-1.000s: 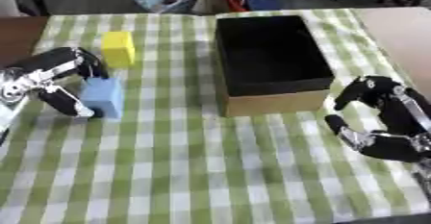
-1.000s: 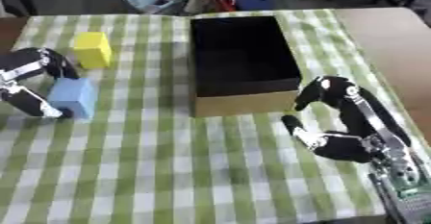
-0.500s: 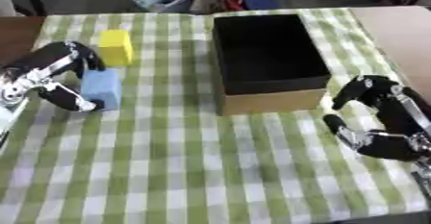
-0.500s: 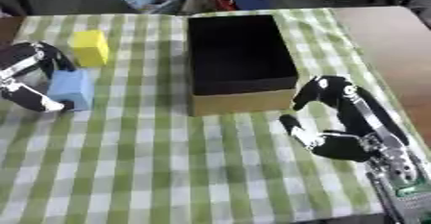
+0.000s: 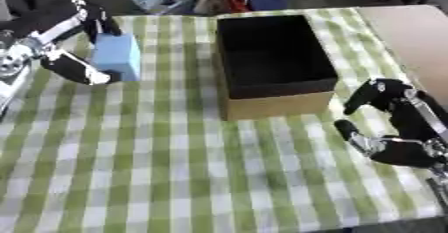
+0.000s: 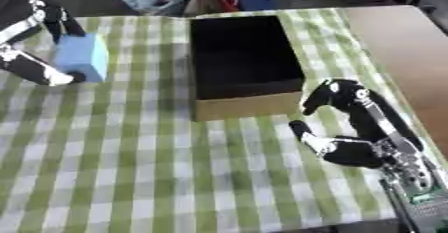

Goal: Pick up objects on the table and place them in the box.

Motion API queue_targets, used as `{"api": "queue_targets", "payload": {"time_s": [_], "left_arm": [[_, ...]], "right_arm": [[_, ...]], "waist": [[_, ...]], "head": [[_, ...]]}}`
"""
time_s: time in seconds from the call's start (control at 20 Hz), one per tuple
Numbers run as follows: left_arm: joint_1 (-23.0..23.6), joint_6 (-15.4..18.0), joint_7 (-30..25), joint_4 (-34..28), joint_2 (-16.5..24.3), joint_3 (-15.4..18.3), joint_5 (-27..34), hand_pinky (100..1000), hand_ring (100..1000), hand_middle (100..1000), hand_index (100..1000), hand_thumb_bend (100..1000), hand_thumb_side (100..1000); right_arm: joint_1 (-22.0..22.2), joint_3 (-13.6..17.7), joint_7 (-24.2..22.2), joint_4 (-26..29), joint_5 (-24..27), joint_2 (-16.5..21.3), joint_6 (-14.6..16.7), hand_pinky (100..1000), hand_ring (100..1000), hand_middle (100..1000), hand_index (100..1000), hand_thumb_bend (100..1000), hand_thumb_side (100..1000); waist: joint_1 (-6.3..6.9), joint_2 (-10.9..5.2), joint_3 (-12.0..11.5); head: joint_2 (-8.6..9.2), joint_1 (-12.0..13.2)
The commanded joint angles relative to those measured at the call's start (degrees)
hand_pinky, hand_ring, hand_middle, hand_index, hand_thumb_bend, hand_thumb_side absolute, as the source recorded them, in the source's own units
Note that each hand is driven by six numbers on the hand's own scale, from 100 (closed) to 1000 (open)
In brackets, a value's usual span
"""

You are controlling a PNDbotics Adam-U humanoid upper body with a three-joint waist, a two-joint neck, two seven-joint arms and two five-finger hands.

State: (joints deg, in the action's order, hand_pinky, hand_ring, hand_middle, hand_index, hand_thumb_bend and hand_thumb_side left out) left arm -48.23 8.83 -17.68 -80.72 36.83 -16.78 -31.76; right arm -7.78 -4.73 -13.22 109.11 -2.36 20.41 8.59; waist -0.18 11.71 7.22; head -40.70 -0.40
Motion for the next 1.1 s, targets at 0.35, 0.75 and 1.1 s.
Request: {"api": "queue_targets", "payload": {"time_s": [0.35, 0.75, 1.1], "left_arm": [[-9.04, 3.44, 0.0, 6.5, -7.07, -1.03, -3.46, 612, 476, 446, 584, 530, 100], [-12.6, 7.88, 0.32, 9.94, -12.59, -3.04, -5.59, 620, 497, 466, 605, 591, 100], [-11.67, 11.53, -2.18, 8.78, -14.29, -5.28, -4.4, 652, 561, 546, 727, 892, 321]], "right_arm": [[-2.53, -2.62, -3.09, 0.58, 1.74, 1.35, 0.21, 671, 538, 511, 571, 358, 100], [-4.93, -5.65, -6.59, 0.63, 3.16, 1.27, 0.08, 671, 538, 511, 571, 361, 100], [-5.42, -6.13, -7.42, 0.55, 3.4, 1.04, 0.02, 671, 538, 511, 570, 362, 100]], "waist": [[0.69, -0.59, 3.87], [1.86, 0.4, 7.82], [2.05, 0.82, 8.23]], "head": [[1.94, 1.99], [3.45, 3.68], [3.48, 3.38]]}}
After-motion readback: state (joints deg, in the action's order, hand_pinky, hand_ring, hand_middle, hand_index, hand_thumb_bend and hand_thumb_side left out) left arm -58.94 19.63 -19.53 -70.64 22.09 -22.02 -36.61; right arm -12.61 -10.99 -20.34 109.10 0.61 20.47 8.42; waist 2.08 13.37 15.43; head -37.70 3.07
